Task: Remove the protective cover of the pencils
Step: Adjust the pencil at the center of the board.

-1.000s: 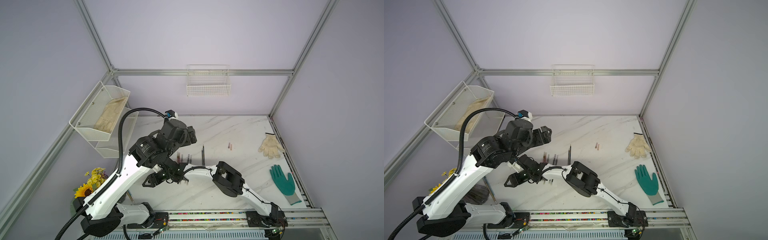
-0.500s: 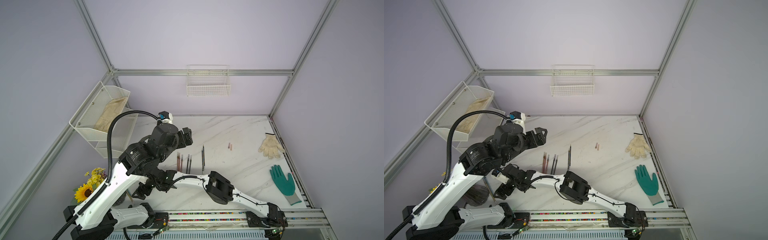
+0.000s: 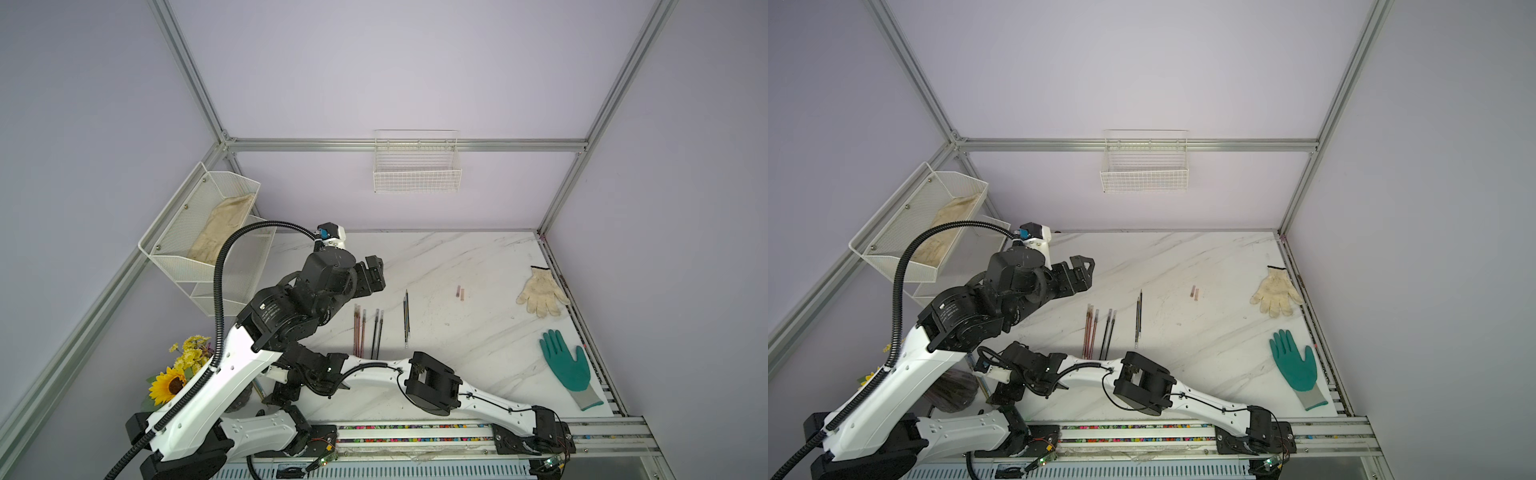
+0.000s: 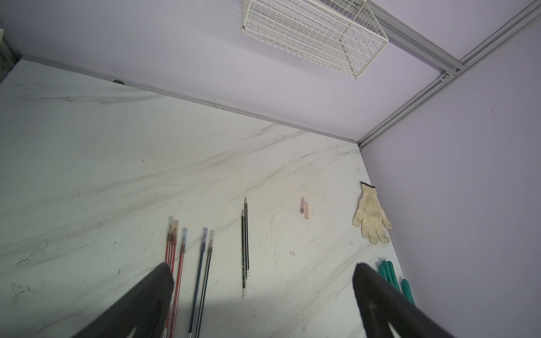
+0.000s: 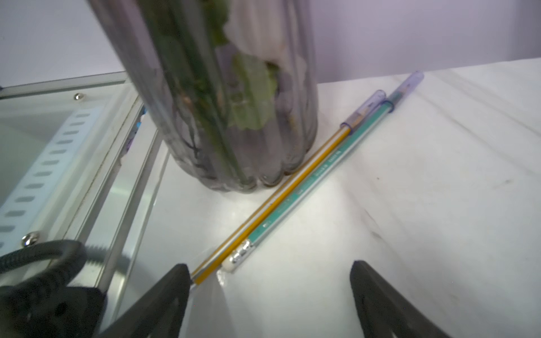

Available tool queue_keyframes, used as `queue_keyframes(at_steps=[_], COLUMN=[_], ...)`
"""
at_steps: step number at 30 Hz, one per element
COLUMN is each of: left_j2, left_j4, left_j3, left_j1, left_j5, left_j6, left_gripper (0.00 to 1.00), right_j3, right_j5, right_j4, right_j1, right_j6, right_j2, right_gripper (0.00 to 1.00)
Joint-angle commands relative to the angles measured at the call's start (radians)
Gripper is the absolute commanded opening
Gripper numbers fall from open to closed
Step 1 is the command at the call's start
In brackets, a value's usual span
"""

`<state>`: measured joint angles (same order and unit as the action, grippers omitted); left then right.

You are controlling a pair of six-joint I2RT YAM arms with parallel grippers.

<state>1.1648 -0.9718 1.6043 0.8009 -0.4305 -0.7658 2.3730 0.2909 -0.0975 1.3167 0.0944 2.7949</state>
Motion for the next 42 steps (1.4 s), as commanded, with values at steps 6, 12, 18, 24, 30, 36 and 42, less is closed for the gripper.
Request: queue_keyframes(at_steps=[6, 12, 18, 24, 30, 36, 42], left_j2=[-0.024, -0.025, -0.03, -0.03, -0.033, -0.043, -0.05], left_j4=[0.037, 0.041, 0.044, 0.048, 0.05, 0.05, 0.052], left_j3=[-0.047, -0.05, -0.052, -0.066, -0.069, -0.08, -0.081], left_j1=[-0.002, -0.002, -0.002, -0.005, -0.012, -0.019, -0.023], left_j5=[-0.002, 0.001, 0.004, 0.008, 0.01, 0.01, 0.014], left_j6=[0.014, 0.016, 0.019, 0.02, 0.02, 0.019, 0.019], left_gripper=[0.96, 0.97, 0.97, 0.97, 0.97, 0.97, 0.97], right_j3=[0.047, 0.133, 0.164, 0.163, 0.102, 0.103, 0.045], right_j5=[0.048, -0.102, -0.268, -0.371, -0.413, -0.507, -0.549], right_j4=[0.083, 0.06, 0.055, 0.062, 0.102, 0.091, 0.143], right_j1=[0.023, 0.052, 0.072, 0.09, 0.096, 0.098, 0.104], right_j6=[0.026, 0.047, 0.067, 0.103, 0.09, 0.035, 0.027], right_j2=[0.029, 0.087, 0.139, 0.146, 0.115, 0.111, 0.081], right_gripper=[0.89, 0.92, 0.91, 0.89, 0.76, 0.64, 0.6])
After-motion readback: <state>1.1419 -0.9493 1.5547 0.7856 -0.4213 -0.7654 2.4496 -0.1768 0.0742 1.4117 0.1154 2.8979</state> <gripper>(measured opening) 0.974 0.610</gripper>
